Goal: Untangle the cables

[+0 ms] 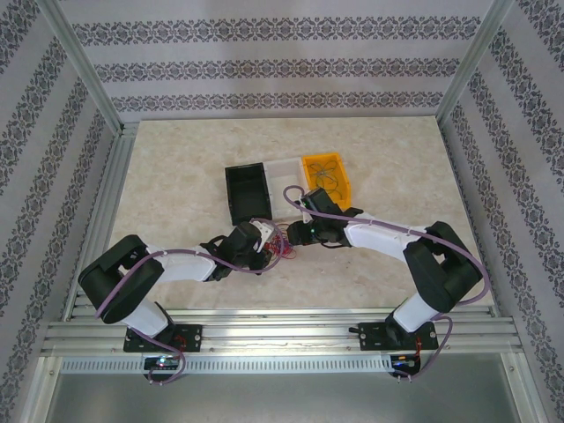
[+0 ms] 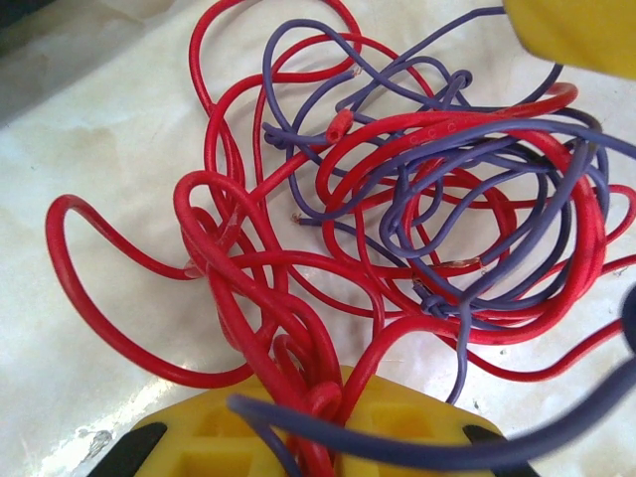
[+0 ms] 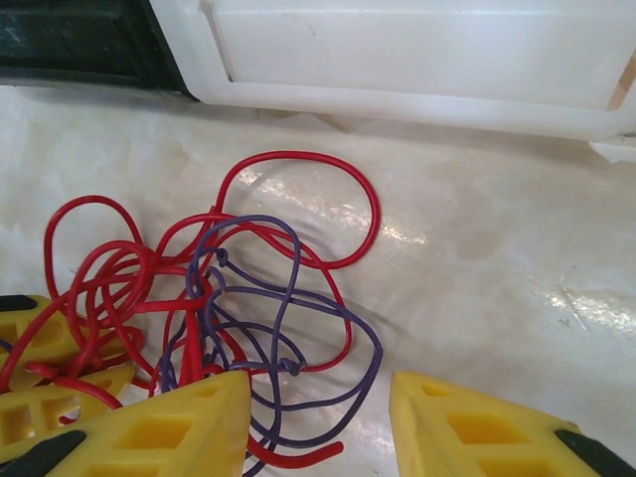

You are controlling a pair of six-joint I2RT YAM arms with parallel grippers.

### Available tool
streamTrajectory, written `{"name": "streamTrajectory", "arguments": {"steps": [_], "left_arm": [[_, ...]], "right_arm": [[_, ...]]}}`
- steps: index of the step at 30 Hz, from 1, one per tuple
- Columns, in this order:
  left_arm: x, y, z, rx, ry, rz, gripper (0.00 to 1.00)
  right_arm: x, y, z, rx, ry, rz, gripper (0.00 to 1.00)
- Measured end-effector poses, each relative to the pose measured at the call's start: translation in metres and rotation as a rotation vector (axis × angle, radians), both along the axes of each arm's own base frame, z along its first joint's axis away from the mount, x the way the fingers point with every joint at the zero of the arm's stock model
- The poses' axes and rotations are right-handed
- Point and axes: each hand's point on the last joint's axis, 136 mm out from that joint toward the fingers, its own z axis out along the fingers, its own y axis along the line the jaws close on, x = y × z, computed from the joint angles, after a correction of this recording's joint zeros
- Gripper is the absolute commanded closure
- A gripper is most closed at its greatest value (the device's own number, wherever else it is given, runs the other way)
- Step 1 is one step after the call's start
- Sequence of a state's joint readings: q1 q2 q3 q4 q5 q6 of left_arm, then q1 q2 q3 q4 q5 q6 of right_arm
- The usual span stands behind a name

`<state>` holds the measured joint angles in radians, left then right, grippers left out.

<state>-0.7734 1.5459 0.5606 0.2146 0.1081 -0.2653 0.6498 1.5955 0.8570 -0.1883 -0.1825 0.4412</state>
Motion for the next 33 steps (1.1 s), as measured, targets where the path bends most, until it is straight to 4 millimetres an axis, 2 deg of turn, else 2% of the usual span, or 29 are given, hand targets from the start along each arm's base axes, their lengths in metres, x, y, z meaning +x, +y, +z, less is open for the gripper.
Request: {"name": "streamTrajectory", "arguments": {"steps": [6, 9, 11, 14, 17, 21, 25, 28, 33], "left_arm": [[0.001, 0.001, 0.000, 0.003, -0.004, 0.004, 0.85], [0.001, 0.001, 0.000, 0.004, -0.004, 0.005, 0.85], [0.001, 0.002, 0.000, 0.004, -0.006, 0.007, 0.86], [0.001, 0.003, 0.000, 0.005, -0.007, 0.012, 0.89], [0.003, 0.006, 0.001, 0.011, -0.016, 0.032, 0.95], [0.008, 0.016, 0.003, 0.027, -0.043, 0.090, 1.00], [0.011, 0.028, 0.006, 0.037, -0.067, 0.156, 1.00], [0.011, 0.036, 0.008, 0.038, -0.077, 0.197, 1.00], [0.013, 0.045, 0.013, 0.019, -0.085, 0.255, 1.00]], "right_arm": [[-0.001, 0.002, -0.017, 0.002, 0.048, -0.003, 0.67], [-0.001, 0.003, -0.022, 0.011, 0.067, -0.008, 0.87], [0.002, 0.002, -0.021, 0.018, 0.066, -0.022, 0.95], [0.008, -0.001, -0.018, 0.030, 0.057, -0.053, 0.98], [0.017, -0.015, -0.010, 0.011, 0.016, -0.101, 1.00], [0.040, -0.056, 0.016, -0.012, -0.072, -0.234, 1.00], [0.058, -0.126, 0.038, -0.049, -0.147, -0.447, 1.00], [0.058, -0.179, 0.046, -0.084, -0.165, -0.604, 1.00], [0.046, -0.243, 0.055, -0.105, -0.167, -0.791, 1.00]]}}
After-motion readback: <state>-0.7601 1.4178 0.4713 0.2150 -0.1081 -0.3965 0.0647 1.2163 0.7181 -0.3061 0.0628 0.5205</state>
